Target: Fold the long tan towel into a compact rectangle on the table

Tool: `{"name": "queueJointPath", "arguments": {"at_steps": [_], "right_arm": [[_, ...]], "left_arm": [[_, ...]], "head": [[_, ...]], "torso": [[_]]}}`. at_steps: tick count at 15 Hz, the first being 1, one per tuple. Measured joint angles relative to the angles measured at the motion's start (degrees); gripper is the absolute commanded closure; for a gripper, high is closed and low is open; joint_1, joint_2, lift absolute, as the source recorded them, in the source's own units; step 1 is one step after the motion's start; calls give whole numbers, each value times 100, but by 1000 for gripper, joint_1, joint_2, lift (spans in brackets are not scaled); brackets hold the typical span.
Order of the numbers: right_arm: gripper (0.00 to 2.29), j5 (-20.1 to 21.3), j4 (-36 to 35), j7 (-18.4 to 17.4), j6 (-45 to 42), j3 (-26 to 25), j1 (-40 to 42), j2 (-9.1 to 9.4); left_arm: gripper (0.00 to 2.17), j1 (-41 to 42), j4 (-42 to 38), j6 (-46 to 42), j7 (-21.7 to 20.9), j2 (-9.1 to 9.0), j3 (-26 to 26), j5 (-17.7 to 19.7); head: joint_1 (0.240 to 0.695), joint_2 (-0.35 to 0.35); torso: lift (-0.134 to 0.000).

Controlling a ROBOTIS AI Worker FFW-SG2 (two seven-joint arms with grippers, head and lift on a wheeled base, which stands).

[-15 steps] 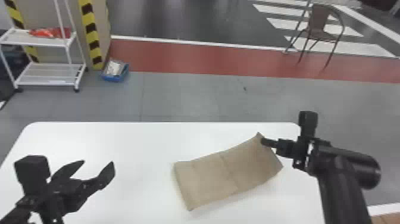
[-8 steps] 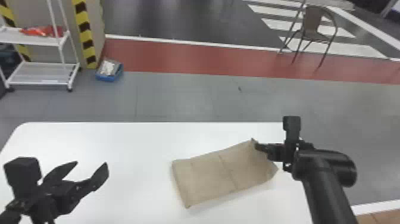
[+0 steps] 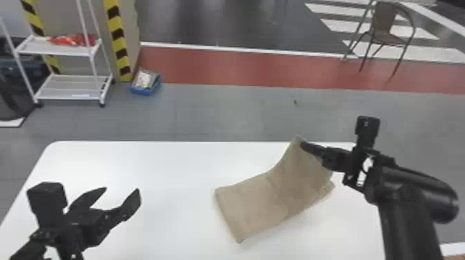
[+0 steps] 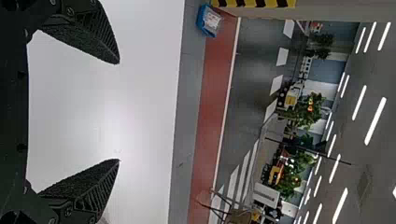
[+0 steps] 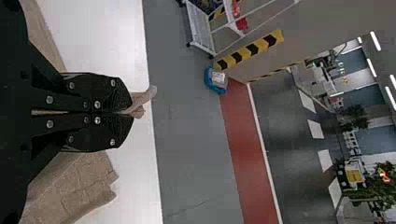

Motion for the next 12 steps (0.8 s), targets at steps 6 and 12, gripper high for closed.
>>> {"name": "queueJointPath", "arguments": {"at_steps": [6,12], "right_arm": [[1501,771,2545,-418,-1589,-216,-812,-302],[73,1034,2150,-414,-608,-82,-645,-300]], "left_arm": [[144,40,12,-67,-65,-1,134,55],[144,39,14,-70,-63,-1,98,45]], "head": [[695,-171],[695,-180]], "torso": [[0],[0]]}}
